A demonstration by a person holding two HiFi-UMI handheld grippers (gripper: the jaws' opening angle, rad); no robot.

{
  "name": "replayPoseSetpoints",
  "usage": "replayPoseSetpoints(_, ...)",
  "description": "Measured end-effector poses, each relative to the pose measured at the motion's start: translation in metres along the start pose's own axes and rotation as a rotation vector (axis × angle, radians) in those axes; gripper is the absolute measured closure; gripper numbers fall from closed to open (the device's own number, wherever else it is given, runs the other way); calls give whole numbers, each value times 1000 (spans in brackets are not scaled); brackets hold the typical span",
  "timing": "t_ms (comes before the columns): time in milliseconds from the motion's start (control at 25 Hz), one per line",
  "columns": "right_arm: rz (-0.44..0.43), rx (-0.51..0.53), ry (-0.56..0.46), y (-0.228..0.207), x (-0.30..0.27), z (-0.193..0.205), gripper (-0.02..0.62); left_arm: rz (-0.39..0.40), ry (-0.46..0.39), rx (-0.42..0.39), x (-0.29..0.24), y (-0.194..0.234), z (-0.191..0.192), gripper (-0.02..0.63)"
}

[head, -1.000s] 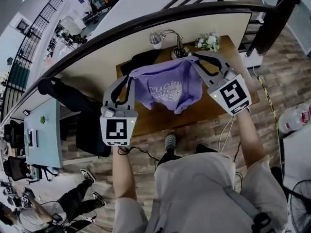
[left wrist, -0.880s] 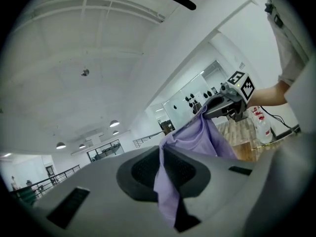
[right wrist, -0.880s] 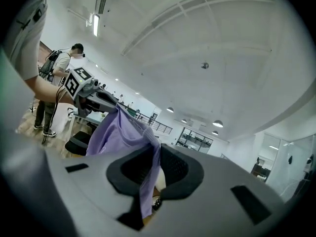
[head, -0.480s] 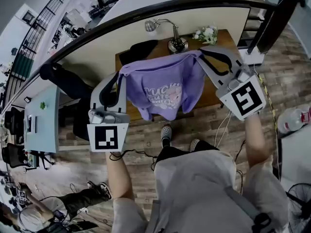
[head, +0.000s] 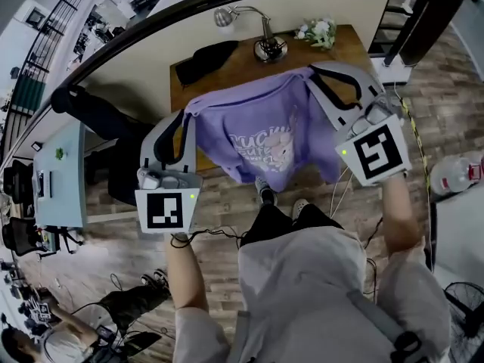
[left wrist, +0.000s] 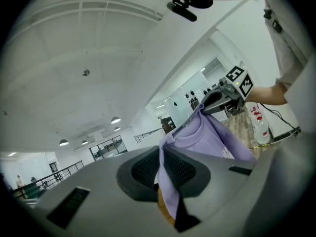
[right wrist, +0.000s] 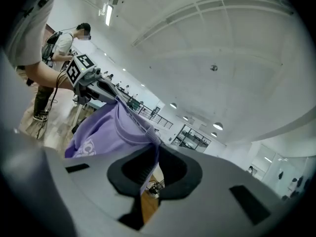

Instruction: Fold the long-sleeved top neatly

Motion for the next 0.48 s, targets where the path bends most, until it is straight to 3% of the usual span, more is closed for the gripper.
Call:
replayPoseSetpoints(160, 2, 31, 83, -12, -67, 54, 560, 66, -6, 64, -67, 1, 44, 563)
replayPoseSetpoints(480, -30, -60, 265, -30, -197, 178, 563, 201, 242, -10, -200, -20, 179, 563)
Point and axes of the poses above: the fingertips, and each gripper's own axes: x backward along the fingers, y to its left, z out of its underside, the point moved 1 cm from there along x, backward along the fingers, and after that the axes turned 9 degrees about -z, right-handed, at the moved point
